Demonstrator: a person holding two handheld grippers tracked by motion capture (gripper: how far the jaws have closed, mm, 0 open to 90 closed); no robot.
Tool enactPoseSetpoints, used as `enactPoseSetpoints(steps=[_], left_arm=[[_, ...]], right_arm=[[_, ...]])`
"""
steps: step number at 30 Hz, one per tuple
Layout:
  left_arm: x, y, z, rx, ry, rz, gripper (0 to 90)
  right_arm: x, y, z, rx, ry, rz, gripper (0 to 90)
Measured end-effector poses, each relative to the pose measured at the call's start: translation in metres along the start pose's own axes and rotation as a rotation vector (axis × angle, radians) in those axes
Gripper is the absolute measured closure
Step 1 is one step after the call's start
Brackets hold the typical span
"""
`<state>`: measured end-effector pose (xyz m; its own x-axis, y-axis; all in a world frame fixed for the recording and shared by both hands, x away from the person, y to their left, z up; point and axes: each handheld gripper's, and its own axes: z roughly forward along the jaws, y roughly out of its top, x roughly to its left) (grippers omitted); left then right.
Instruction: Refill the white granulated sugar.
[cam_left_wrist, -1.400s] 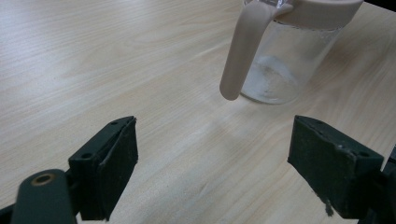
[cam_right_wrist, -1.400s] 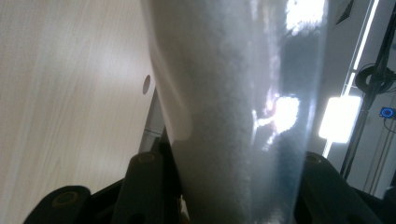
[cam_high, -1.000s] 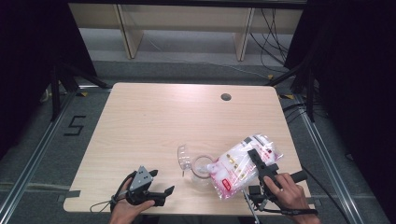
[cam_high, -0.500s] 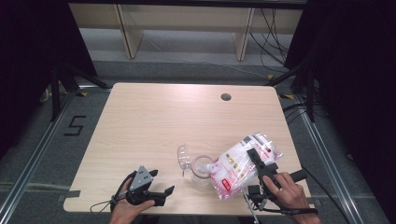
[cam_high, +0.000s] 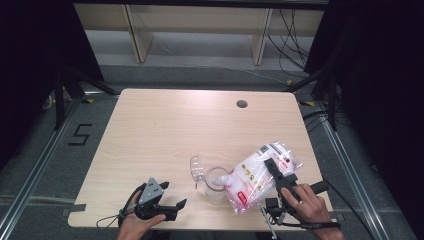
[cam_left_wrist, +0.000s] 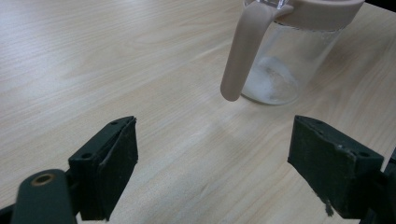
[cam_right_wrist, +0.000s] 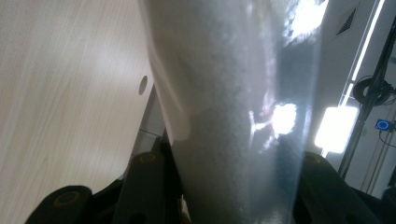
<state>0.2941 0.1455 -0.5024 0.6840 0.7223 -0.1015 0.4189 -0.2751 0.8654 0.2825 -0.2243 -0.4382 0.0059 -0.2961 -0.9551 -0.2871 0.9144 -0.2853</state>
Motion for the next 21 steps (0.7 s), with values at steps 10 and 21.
enactPoseSetpoints(steps=[10, 21], left_arm=[[-0.0001, 0.0001, -0.0002, 0.004, 0.006, 0.006, 15.2], [-0.0002, 0.0001, 0.0, 0.004, 0.006, 0.004, 15.2]], right_arm=[[-0.0011, 0.0, 0.0002, 0.0, 0.005, -0.001, 62.5], [-0.0012, -0.0001, 0.0004, 0.004, 0.009, 0.004, 62.8]])
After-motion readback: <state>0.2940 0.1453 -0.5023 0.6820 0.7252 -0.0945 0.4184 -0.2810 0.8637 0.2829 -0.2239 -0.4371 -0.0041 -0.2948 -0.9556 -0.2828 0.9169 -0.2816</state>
